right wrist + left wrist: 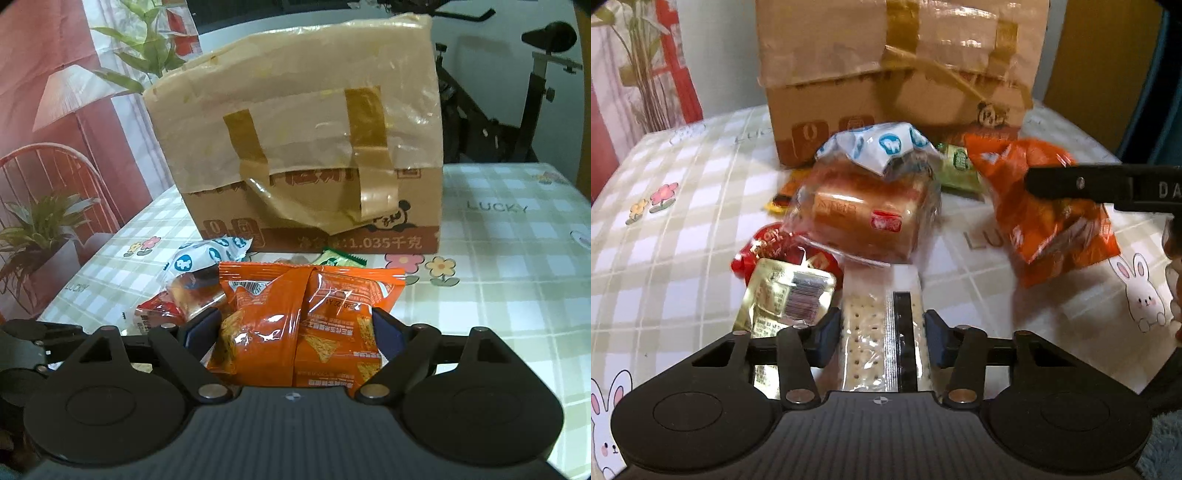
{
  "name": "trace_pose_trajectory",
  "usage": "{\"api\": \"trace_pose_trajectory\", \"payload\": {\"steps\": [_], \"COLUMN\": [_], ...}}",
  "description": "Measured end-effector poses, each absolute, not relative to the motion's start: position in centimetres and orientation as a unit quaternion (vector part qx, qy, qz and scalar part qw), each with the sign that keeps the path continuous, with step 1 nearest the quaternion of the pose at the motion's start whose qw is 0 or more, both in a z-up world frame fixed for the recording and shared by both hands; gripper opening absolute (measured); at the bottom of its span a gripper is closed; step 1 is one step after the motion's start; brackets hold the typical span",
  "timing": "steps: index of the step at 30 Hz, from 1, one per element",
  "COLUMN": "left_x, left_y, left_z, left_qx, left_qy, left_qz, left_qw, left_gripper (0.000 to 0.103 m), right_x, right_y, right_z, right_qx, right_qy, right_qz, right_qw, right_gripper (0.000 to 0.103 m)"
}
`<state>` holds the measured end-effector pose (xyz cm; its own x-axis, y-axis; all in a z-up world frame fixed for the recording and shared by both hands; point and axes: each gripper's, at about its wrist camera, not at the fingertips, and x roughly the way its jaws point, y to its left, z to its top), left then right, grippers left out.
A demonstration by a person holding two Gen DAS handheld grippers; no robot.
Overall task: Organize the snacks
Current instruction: 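Lift both packs and carry them over the box, then open both grippers to drop the packs into the box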
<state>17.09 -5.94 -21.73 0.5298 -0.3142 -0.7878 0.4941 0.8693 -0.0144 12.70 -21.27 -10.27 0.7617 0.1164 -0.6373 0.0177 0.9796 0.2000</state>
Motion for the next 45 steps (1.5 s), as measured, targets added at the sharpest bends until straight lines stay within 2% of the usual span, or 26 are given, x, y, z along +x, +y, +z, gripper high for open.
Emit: {"api": "trace_pose_trajectory", "payload": {"steps": [7,20,35,45], "left_x": [16.5,16.7,20.2,27.1], "left_y": [-5.0,-0.2,-2.4,-6.9], "left_z": [-20.0,-12.1,-4.1,-0.6], "left_qx": [0.083,-0.041,-0.060,-0.055], "left_qy": [0.404,0.312,0.199,0.162], "left_qz": [-0.254,-0.230,-0.245,-0.261], "left_qw": [0.875,0.921,0.947,0.950], "left_gripper": [0.048,0.048,0.048,0.048], "right_x": [12.6,11.5,10.1,17.4], "right_y": [-21.5,-21.6,-21.6,-24.0], "right_z": [-10.6,-8.0,0.0,5.7], "right_qx": [0.100,0.085,0.020,0.001], "right_qy": [0.347,0.294,0.147,0.089], "right_qz": [0.032,0.037,0.038,0.047], "right_qw": [0.932,0.951,0.988,0.995], "right_gripper": [0.087,0.087,0.087,0.087]}}
